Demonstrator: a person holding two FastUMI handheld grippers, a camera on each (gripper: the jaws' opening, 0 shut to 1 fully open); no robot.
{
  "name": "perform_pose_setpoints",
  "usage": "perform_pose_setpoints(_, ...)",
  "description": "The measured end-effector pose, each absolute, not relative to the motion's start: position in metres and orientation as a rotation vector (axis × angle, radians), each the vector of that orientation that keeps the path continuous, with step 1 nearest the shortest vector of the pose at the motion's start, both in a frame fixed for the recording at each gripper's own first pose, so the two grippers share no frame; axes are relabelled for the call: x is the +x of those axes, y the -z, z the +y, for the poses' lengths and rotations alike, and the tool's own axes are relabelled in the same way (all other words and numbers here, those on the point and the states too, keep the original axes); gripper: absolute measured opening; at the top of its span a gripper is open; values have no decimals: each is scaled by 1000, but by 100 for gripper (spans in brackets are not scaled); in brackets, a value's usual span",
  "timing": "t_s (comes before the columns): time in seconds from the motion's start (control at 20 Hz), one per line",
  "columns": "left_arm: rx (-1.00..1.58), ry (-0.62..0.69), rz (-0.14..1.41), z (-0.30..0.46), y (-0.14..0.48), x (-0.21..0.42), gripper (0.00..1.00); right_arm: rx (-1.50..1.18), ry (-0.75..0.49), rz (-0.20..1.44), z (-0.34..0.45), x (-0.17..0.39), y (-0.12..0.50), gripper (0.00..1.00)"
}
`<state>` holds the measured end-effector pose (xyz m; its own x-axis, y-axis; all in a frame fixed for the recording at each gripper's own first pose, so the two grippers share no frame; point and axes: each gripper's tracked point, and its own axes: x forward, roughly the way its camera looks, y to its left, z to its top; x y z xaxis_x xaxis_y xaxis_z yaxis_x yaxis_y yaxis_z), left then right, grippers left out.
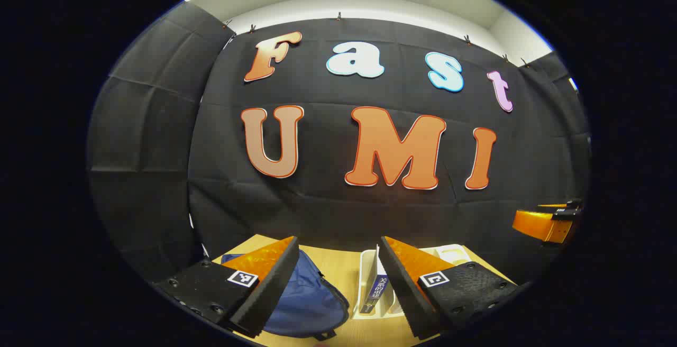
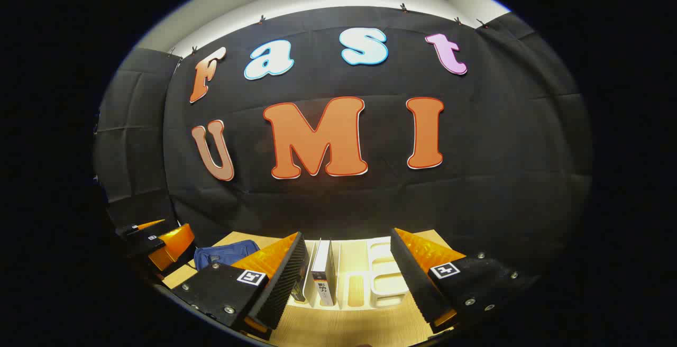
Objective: Open the schoolbag, grab two books from the bookshelf and put them into the schoolbag.
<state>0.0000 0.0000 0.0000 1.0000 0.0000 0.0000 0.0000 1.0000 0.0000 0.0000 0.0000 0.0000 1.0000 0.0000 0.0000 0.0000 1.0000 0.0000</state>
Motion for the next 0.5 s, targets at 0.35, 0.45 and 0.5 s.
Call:
perform_pose_setpoints(0.35,31,20,19,-2,3,2,95,-26,-33,9,14,-1,5,97)
perform_pose_setpoints(0.45,20,40,20,-7,3,0,95,-21,-44,3,16,-2,3,97)
perform_pose_setpoints(0.5,18,46,19,-9,2,0,94,-22,-46,-2,16,-2,2,97)
